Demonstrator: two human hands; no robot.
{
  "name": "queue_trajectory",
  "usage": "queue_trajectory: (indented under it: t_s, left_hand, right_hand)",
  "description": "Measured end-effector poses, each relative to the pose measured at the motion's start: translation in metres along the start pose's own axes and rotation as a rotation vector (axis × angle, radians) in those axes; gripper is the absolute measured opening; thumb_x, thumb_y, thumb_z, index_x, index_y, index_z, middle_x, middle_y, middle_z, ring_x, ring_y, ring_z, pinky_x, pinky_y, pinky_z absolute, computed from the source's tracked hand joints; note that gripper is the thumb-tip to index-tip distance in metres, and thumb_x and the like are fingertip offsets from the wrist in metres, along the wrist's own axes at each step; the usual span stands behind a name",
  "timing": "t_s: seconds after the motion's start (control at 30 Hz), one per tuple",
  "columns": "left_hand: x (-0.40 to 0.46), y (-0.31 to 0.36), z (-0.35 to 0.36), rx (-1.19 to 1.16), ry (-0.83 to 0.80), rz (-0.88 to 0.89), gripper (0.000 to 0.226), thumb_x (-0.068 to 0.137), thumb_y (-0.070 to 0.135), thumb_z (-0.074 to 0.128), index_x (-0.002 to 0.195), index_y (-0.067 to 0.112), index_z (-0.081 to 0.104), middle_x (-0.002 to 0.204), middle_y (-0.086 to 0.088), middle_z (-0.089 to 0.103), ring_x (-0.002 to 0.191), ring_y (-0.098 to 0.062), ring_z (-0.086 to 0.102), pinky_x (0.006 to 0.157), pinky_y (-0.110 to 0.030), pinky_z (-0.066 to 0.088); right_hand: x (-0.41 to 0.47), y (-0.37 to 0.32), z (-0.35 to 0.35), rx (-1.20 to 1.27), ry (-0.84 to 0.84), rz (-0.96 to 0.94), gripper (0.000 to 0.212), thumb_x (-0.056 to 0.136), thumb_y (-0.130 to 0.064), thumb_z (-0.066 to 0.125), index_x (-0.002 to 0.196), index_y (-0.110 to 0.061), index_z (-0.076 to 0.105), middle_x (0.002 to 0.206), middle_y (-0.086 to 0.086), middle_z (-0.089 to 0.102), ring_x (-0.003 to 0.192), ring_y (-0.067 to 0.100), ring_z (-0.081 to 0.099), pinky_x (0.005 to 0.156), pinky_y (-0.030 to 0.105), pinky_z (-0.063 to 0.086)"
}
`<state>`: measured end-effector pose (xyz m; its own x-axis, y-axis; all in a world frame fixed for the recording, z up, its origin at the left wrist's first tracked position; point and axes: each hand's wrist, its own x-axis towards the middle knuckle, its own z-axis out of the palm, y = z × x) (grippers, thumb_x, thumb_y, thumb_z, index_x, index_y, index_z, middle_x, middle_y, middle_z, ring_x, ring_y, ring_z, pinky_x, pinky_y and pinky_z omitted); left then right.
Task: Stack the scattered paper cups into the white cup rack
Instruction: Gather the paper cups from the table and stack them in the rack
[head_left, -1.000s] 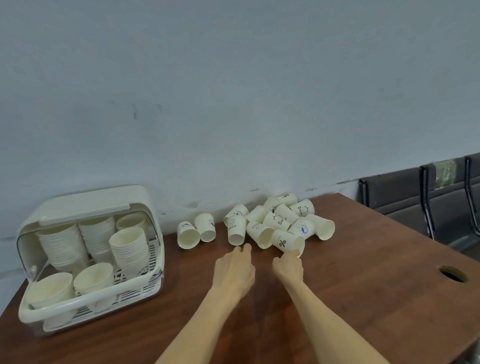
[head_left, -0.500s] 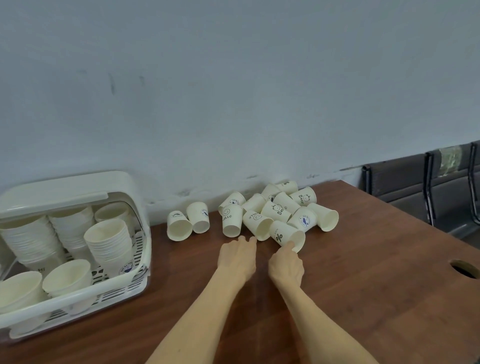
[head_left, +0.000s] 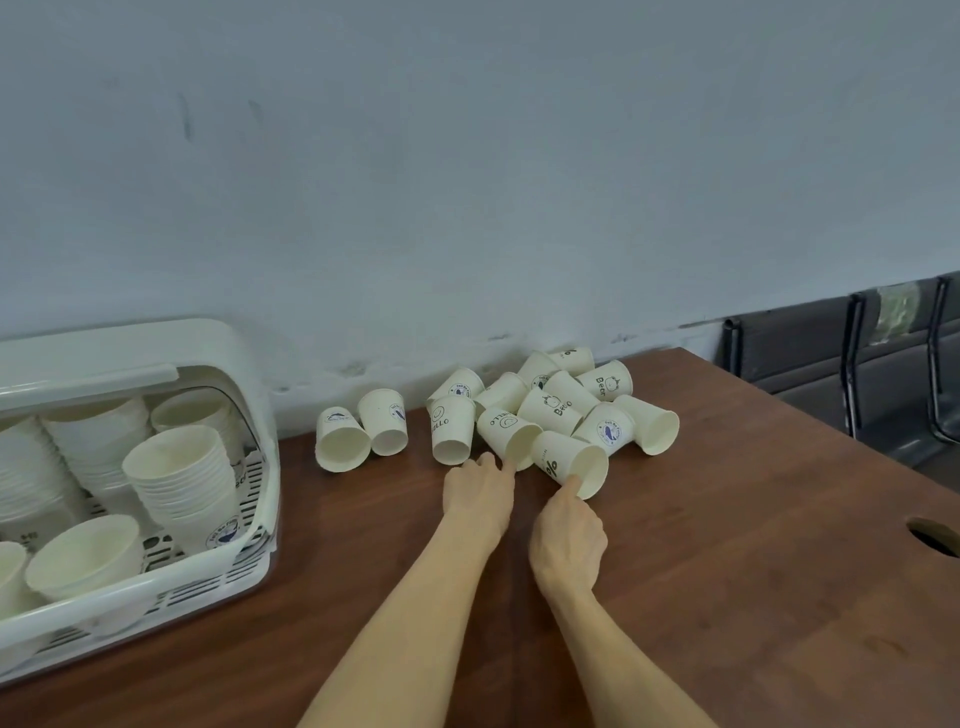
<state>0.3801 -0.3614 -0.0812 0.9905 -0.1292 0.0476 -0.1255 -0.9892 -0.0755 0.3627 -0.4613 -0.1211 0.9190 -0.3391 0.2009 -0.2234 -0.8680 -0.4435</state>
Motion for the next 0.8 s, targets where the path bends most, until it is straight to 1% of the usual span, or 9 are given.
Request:
queue_trajectory:
  t_s: [0.13, 0.23, 0.33, 0.43, 0.53, 0.6, 0.7, 0.8]
  left_hand:
    - [0.009, 0.004, 0.002, 0.025, -0.004, 0.014, 0.069, 0.088, 0.015, 0.059, 0.146, 0.015, 0.023, 0.127, -0.011, 0.05, 0.113, -0.029, 0.053, 0.078, -0.036, 0.044]
    - [0.014, 0.005, 0.003, 0.045, -0.022, 0.003, 0.06, 0.087, 0.016, 0.06, 0.14, 0.011, 0.033, 0.128, -0.009, 0.052, 0.115, -0.028, 0.052, 0.081, -0.035, 0.044]
    - [0.014, 0.005, 0.002, 0.064, -0.006, 0.006, 0.047, 0.088, 0.017, 0.06, 0.132, 0.01, 0.042, 0.124, -0.007, 0.057, 0.114, -0.025, 0.052, 0.077, -0.033, 0.042]
    - [0.007, 0.003, -0.004, 0.081, 0.045, 0.024, 0.038, 0.087, 0.013, 0.061, 0.124, 0.01, 0.049, 0.116, -0.007, 0.062, 0.109, -0.024, 0.056, 0.07, -0.031, 0.039]
    - [-0.005, -0.001, -0.017, 0.086, 0.073, 0.028, 0.033, 0.086, 0.007, 0.06, 0.118, 0.011, 0.054, 0.11, -0.007, 0.065, 0.102, -0.024, 0.062, 0.066, -0.03, 0.041]
    - [-0.015, -0.006, -0.026, 0.082, 0.086, 0.028, 0.03, 0.086, 0.005, 0.06, 0.115, 0.01, 0.056, 0.107, -0.008, 0.065, 0.099, -0.025, 0.063, 0.064, -0.03, 0.04]
    - [-0.037, -0.015, -0.04, 0.025, 0.122, 0.002, 0.026, 0.086, 0.003, 0.059, 0.111, 0.009, 0.058, 0.105, -0.009, 0.066, 0.099, -0.026, 0.062, 0.064, -0.03, 0.038]
    - [-0.058, -0.026, -0.052, -0.026, 0.174, -0.001, 0.026, 0.085, 0.001, 0.057, 0.109, 0.009, 0.06, 0.104, -0.01, 0.066, 0.1, -0.028, 0.06, 0.065, -0.031, 0.037]
  right_hand:
    - [-0.001, -0.001, 0.002, 0.006, 0.019, 0.008, 0.028, 0.09, -0.001, 0.034, 0.116, -0.012, 0.038, 0.094, 0.006, 0.066, 0.088, 0.026, 0.061, 0.068, 0.035, 0.044]
    - [-0.001, 0.0, 0.004, 0.038, 0.038, 0.02, 0.026, 0.091, -0.002, 0.032, 0.114, -0.013, 0.037, 0.09, 0.005, 0.064, 0.084, 0.027, 0.06, 0.068, 0.036, 0.045]
    - [0.0, -0.001, 0.004, 0.039, 0.055, 0.019, 0.025, 0.092, -0.002, 0.03, 0.113, -0.012, 0.039, 0.095, 0.006, 0.064, 0.088, 0.029, 0.061, 0.065, 0.035, 0.039]
    - [-0.001, -0.001, 0.003, 0.038, 0.078, 0.016, 0.022, 0.093, -0.003, 0.03, 0.112, -0.011, 0.039, 0.097, 0.006, 0.062, 0.089, 0.03, 0.063, 0.062, 0.035, 0.035]
    - [-0.003, 0.0, 0.003, 0.074, 0.128, 0.023, 0.019, 0.094, -0.004, 0.032, 0.11, -0.01, 0.039, 0.098, 0.009, 0.058, 0.087, 0.034, 0.063, 0.06, 0.037, 0.036]
    - [-0.005, 0.0, 0.002, 0.096, 0.152, 0.018, 0.019, 0.093, -0.004, 0.035, 0.11, -0.01, 0.039, 0.098, 0.01, 0.056, 0.084, 0.036, 0.063, 0.06, 0.038, 0.037]
    - [-0.01, -0.002, -0.004, 0.105, 0.135, -0.004, 0.021, 0.092, -0.002, 0.037, 0.111, -0.01, 0.039, 0.099, 0.011, 0.055, 0.083, 0.038, 0.063, 0.061, 0.04, 0.039]
    - [-0.018, 0.0, -0.013, 0.103, 0.113, -0.049, 0.02, 0.093, -0.004, 0.035, 0.111, -0.009, 0.042, 0.101, 0.013, 0.058, 0.084, 0.041, 0.062, 0.064, 0.041, 0.039]
